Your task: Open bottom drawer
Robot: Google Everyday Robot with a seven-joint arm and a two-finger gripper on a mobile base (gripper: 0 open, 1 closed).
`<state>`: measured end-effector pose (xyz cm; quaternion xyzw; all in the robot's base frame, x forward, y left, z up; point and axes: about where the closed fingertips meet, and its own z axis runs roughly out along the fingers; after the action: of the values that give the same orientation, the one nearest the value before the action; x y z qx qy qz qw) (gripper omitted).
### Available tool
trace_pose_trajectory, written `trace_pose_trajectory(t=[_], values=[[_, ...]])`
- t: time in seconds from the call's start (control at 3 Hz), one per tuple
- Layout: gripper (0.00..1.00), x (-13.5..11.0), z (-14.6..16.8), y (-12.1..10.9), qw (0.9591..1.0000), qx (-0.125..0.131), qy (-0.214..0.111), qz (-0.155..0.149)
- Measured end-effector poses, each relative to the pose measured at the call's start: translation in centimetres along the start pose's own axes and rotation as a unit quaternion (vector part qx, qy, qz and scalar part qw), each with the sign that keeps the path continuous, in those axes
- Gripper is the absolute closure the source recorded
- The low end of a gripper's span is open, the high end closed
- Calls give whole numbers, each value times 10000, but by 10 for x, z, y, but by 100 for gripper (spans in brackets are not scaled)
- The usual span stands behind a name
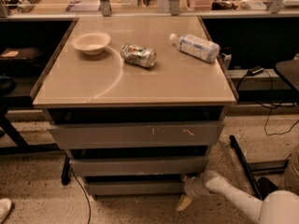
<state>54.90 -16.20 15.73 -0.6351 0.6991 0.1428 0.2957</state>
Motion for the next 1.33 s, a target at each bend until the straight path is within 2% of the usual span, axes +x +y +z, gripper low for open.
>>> trace_pose_trajectory(t=[0.33, 1.33], values=[[18, 0, 0, 0, 10000, -3, -1, -2], [89, -6, -7, -2, 10000, -3, -1, -2]])
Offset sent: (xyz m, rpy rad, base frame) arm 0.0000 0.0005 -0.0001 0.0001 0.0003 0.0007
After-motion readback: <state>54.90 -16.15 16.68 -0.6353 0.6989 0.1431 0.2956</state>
